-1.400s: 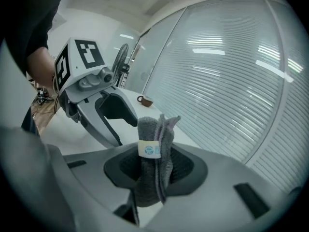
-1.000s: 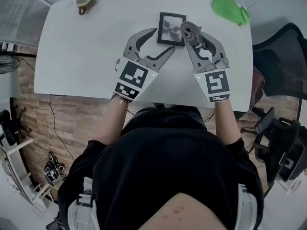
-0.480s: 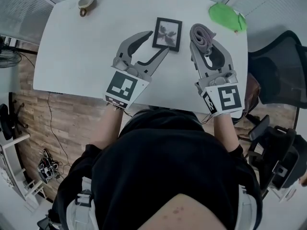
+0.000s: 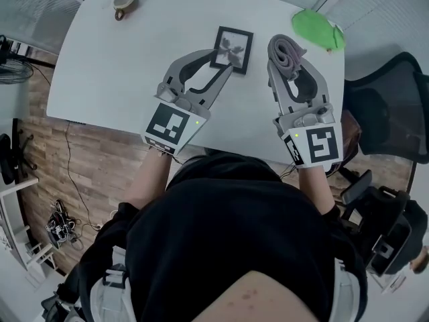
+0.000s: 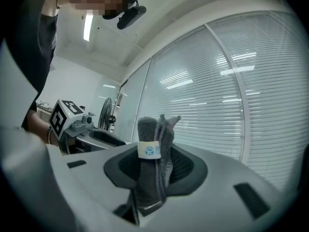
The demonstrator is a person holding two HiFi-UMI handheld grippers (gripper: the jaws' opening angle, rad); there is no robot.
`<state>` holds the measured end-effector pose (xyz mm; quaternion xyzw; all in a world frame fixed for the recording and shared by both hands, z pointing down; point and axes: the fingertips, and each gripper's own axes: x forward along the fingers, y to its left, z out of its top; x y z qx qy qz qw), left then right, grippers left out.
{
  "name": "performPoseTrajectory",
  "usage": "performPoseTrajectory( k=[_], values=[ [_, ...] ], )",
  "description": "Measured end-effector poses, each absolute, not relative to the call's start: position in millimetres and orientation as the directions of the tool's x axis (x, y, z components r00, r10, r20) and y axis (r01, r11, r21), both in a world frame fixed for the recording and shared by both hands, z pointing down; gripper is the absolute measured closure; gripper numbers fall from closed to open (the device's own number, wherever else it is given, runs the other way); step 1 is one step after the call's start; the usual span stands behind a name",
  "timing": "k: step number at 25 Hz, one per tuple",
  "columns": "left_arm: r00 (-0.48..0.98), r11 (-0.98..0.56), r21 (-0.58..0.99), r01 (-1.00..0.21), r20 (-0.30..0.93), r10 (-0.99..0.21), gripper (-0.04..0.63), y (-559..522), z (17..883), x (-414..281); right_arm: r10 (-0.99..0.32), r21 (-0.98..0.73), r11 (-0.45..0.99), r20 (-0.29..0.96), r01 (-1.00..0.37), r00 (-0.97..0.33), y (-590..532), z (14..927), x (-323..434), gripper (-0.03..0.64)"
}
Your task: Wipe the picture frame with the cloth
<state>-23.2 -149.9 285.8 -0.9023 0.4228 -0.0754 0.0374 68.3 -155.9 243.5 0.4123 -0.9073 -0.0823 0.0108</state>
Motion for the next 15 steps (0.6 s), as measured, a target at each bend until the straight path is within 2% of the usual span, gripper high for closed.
performPoseTrajectory(
  k=[9,15],
  values=[
    [0.631,-0.631,-0.163,-0.759,0.057,-0.774,0.517,-146.6,270.2,-18.6,-0.734,0.100,0.668,-0.079,-0.738,-0.675,-153.3,236.0,69.8,0.502],
    [0.631,-0.627,-0.172,-0.760,0.039,-0.775,0.534,-143.2,261.8,-18.1,-0.732,0.036,0.677,-0.072,-0.735,-0.678,-153.8,241.0,74.5,0.502]
  ],
)
